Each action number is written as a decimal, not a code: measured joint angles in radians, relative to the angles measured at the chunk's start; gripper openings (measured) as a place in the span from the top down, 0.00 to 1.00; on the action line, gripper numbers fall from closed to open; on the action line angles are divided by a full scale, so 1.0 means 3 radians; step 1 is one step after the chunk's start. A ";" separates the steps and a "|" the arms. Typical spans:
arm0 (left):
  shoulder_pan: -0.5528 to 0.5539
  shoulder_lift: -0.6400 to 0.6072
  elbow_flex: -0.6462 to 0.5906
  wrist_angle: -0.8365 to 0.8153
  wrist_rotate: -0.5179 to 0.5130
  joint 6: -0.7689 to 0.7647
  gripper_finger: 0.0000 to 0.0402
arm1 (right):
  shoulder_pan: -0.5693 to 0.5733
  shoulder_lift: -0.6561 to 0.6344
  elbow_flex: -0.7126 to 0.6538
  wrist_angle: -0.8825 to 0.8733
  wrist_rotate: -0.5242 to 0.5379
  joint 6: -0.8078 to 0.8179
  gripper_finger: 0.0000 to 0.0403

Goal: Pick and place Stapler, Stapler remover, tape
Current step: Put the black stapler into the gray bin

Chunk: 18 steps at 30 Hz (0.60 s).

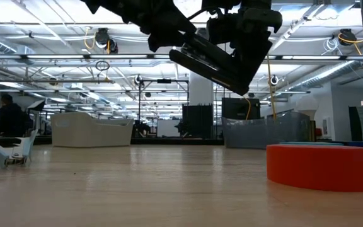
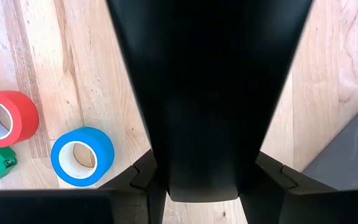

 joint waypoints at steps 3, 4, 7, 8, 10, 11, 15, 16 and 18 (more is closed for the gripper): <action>0.0000 0.0019 -0.0004 0.0009 0.0047 0.0000 0.44 | 0.0000 0.0000 0.0000 0.0003 -0.0001 0.0005 0.65; 0.0010 0.0015 -0.0004 0.0037 0.0050 0.0001 0.44 | 0.0000 0.0000 -0.0001 0.0009 -0.0002 0.0006 0.65; 0.0035 0.0009 0.0001 0.0047 0.0054 0.0001 0.44 | 0.0000 0.0000 0.0000 0.0025 -0.0003 0.0011 0.65; 0.0038 0.0011 0.0000 0.0044 0.0053 0.0001 0.44 | 0.0000 0.0001 0.0000 0.0025 -0.0003 0.0013 0.65; 0.0047 0.0012 0.0000 0.0043 0.0054 0.0002 0.44 | 0.0000 0.0003 0.0000 0.0037 -0.0002 0.0014 0.65; 0.0047 0.0011 0.0000 0.0042 0.0055 0.0008 0.44 | 0.0000 0.0003 0.0000 0.0053 -0.0003 0.0015 0.65; 0.0047 0.0012 0.0001 -0.0009 0.0053 0.0034 0.44 | 0.0000 0.0003 0.0000 0.0081 -0.0003 0.0015 0.65; 0.0047 0.0012 0.0031 -0.0071 0.0052 0.0036 0.44 | 0.0000 0.0003 0.0000 0.0087 -0.0004 0.0015 0.65; 0.0047 0.0015 0.0105 -0.0176 0.0051 0.0096 0.44 | 0.0000 0.0003 0.0000 0.0114 -0.0004 0.0016 0.65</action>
